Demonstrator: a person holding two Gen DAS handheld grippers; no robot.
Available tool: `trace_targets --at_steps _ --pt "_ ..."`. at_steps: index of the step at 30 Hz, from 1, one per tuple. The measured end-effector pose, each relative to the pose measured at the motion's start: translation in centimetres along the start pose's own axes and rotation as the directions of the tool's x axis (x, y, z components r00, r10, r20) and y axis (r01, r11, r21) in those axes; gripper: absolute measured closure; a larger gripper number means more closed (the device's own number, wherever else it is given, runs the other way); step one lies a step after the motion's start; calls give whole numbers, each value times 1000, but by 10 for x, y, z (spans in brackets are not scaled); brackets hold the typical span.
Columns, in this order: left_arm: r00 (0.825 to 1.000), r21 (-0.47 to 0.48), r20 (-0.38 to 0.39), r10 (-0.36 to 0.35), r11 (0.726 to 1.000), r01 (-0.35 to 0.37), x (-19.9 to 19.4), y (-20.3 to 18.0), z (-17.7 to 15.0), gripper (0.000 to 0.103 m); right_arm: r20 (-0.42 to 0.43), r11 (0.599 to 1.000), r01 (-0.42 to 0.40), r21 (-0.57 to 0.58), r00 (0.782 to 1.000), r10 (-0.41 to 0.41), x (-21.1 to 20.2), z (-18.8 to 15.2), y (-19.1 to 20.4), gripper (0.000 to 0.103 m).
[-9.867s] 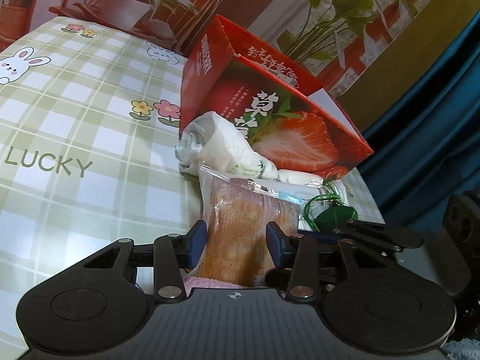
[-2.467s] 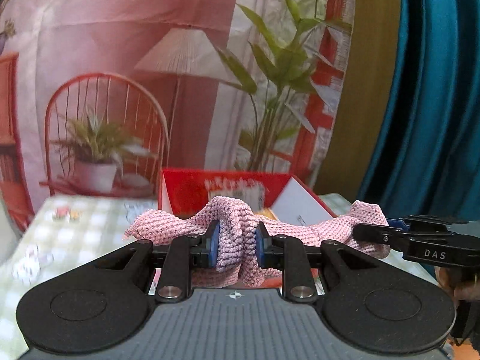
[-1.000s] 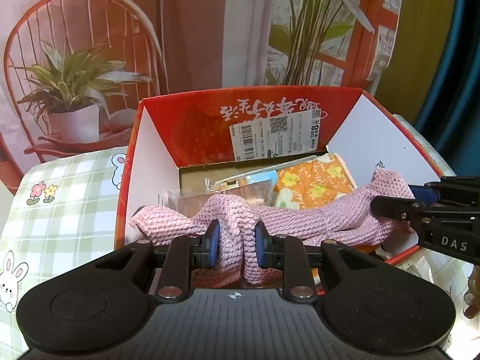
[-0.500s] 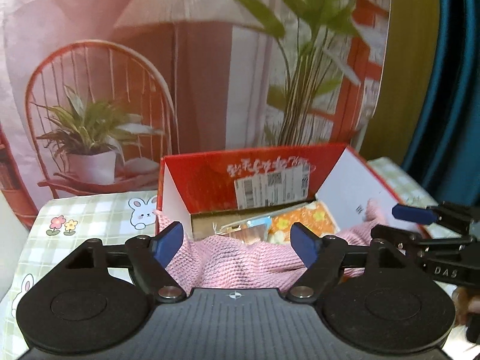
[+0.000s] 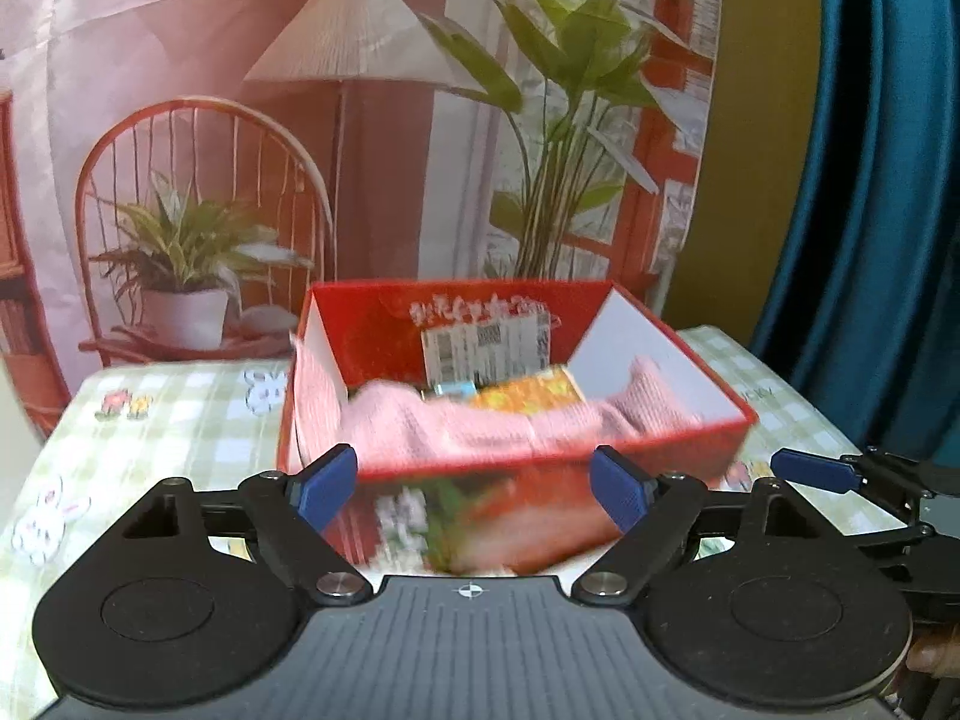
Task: Organize soft objects
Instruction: 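Lower both tools onto the green tasseled ornament and close their fingers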
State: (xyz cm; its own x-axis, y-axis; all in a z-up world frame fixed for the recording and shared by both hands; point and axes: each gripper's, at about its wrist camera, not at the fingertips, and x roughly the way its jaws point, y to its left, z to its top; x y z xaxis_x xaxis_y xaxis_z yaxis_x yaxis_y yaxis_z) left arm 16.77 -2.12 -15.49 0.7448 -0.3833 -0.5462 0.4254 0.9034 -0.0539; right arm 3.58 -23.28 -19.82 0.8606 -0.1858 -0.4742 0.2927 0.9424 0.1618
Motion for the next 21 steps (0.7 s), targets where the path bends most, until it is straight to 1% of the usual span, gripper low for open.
trace_targets --at_steps 2,6,8,11,13,16,21 --pt "1000 -16 -15 -5 1000 5 -4 -2 -14 17 -12 1000 2 9 1000 -2 -7 -12 2 35" --pt "999 -63 -32 -5 998 3 -14 -4 -41 17 -51 1000 8 -21 999 -9 -20 -39 9 36" --pt "999 -71 -32 -2 997 0 -20 -8 -54 17 -61 1000 6 -17 998 -7 -26 -52 13 36" --pt "999 -66 -49 -14 998 11 -23 -13 -67 17 -107 1000 -18 -15 994 16 -28 -68 18 36" --pt "999 -64 -52 -14 998 10 -24 -15 -75 17 -118 999 -22 -24 993 19 -29 -74 21 37" --pt "998 -60 -58 -18 998 15 -23 -17 -83 17 -101 999 -23 -33 995 20 -32 -79 24 38" --pt "998 -70 -59 -8 998 4 -19 -14 -87 17 -107 1000 -15 -27 994 12 -28 -84 22 40"
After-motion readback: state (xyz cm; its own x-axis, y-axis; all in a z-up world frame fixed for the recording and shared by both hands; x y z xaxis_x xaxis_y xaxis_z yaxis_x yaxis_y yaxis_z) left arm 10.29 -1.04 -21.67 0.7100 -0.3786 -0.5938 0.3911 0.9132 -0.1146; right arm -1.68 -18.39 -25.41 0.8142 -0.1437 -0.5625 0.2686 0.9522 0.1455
